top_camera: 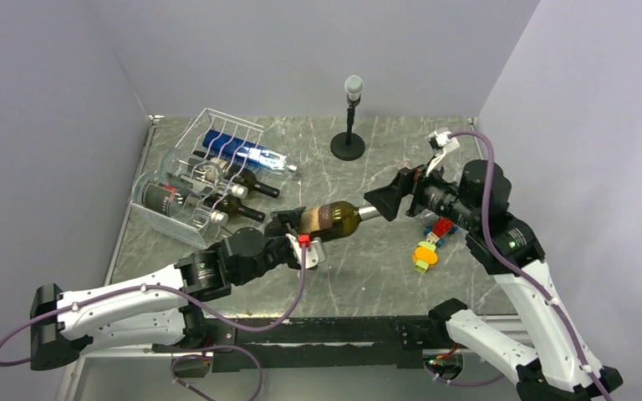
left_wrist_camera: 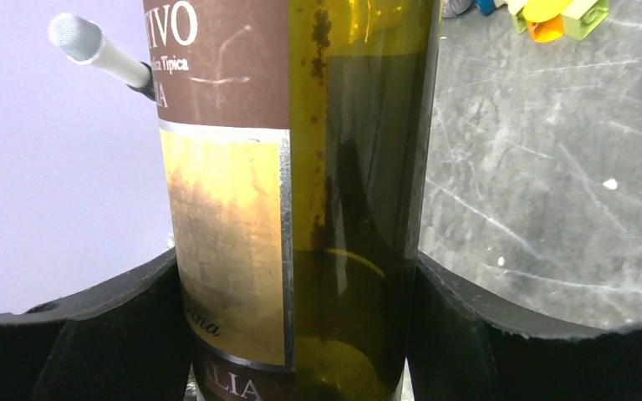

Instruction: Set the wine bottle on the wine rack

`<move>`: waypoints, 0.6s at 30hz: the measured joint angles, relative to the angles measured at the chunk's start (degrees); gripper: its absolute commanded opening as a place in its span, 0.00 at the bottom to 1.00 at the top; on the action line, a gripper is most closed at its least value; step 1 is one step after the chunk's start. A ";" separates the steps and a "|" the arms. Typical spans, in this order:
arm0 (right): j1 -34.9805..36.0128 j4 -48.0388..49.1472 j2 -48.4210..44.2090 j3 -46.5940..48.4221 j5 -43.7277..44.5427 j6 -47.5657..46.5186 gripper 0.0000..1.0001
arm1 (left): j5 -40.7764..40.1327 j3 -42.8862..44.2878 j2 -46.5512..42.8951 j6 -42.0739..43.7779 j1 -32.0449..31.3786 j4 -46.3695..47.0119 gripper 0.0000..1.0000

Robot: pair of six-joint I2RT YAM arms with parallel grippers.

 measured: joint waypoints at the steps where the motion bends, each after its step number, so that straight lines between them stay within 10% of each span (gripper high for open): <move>1: -0.02 -0.33 -0.83 0.31 0.42 -0.94 1.00 | -0.11 0.55 -0.98 2.05 -0.07 -0.83 0.01; 18: 6.40 -9.92 -4.48 5.25 -13.18 -24.35 1.00 | -15.82 -0.28 -2.45 25.14 -7.43 -10.21 0.01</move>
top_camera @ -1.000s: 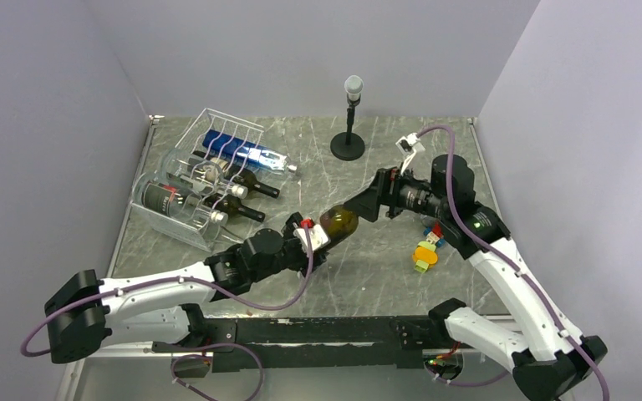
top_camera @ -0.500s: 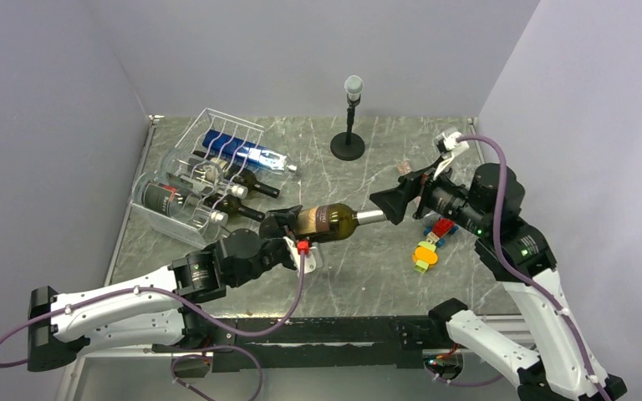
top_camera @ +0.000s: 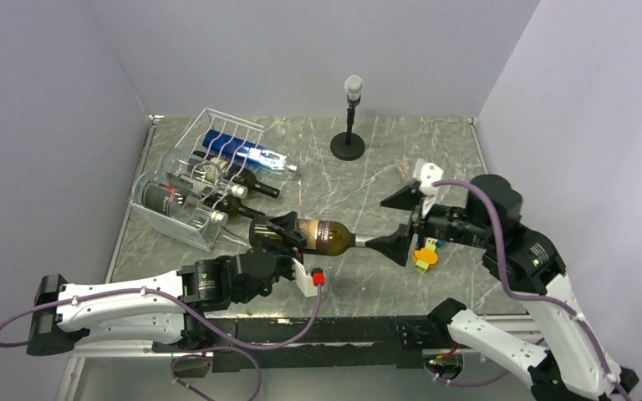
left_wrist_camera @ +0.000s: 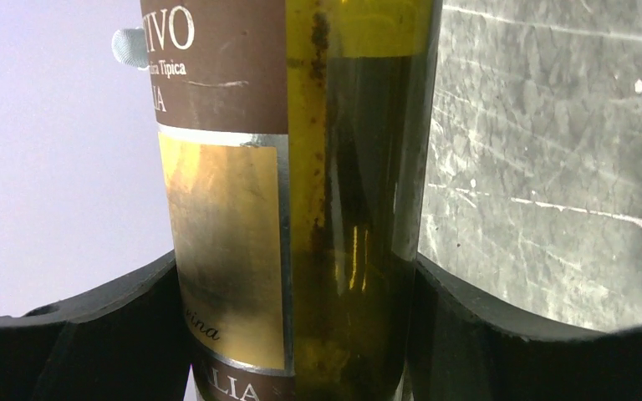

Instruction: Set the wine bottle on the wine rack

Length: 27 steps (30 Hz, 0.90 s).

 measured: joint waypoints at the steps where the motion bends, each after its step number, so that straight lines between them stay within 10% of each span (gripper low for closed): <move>1: 2.32 -1.31 0.92 0.00 1.07 -1.42 1.00 | -1.53 -0.33 0.57 1.31 -1.14 0.17 0.01; 27: 23.69 -16.68 20.90 -2.80 16.65 -10.84 1.00 | -11.43 -5.20 1.36 6.54 -9.55 3.45 0.01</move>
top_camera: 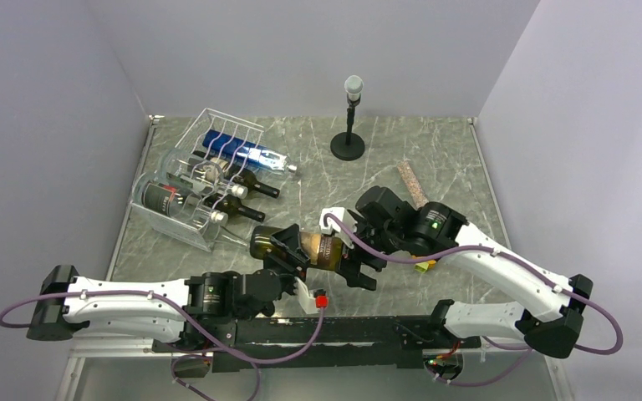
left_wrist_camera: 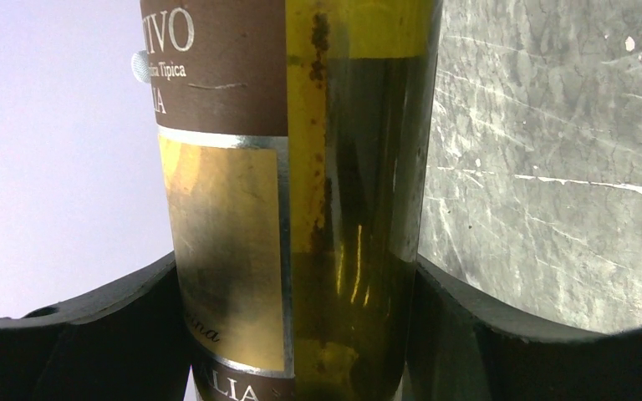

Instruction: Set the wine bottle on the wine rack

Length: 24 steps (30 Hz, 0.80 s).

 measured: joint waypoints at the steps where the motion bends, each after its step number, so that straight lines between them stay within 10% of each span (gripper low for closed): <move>1: 0.13 0.00 0.17 -0.26 0.02 0.00 1.00 | -0.28 0.00 -0.09 -0.02 -0.24 0.13 0.01; 24: 2.43 1.66 2.89 -3.30 1.49 -0.15 0.40 | -2.12 0.68 -1.49 -2.23 -1.73 -3.06 0.01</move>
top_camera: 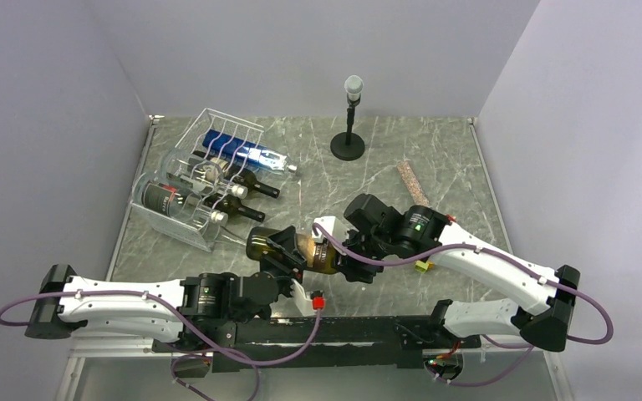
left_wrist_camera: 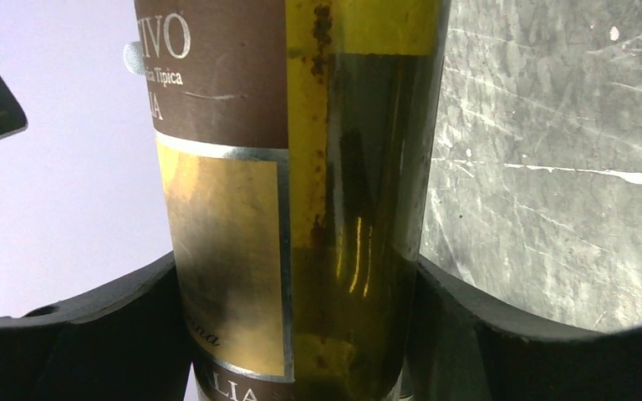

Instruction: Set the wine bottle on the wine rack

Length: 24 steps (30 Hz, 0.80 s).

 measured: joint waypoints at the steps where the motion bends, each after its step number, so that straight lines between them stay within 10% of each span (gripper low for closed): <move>1: -0.02 0.02 0.13 0.00 0.04 -0.11 0.31 | 0.22 0.00 -0.22 -0.26 -0.04 -0.42 0.01; 4: -0.07 -0.35 0.76 0.00 0.48 -0.04 0.00 | 0.68 0.00 -0.79 -0.96 -0.11 -2.03 0.01; 10: 0.00 -0.11 1.53 0.02 0.17 0.24 0.00 | 1.49 0.00 -1.70 -2.32 -0.09 -3.69 0.06; 16: 0.13 0.83 1.05 0.04 1.44 0.57 0.00 | 1.07 0.00 -2.01 -3.50 -0.09 -4.00 0.97; 24: 0.63 4.13 -4.44 -1.01 10.71 1.73 0.00 | -0.70 0.04 -3.48 -5.40 -0.11 5.81 0.99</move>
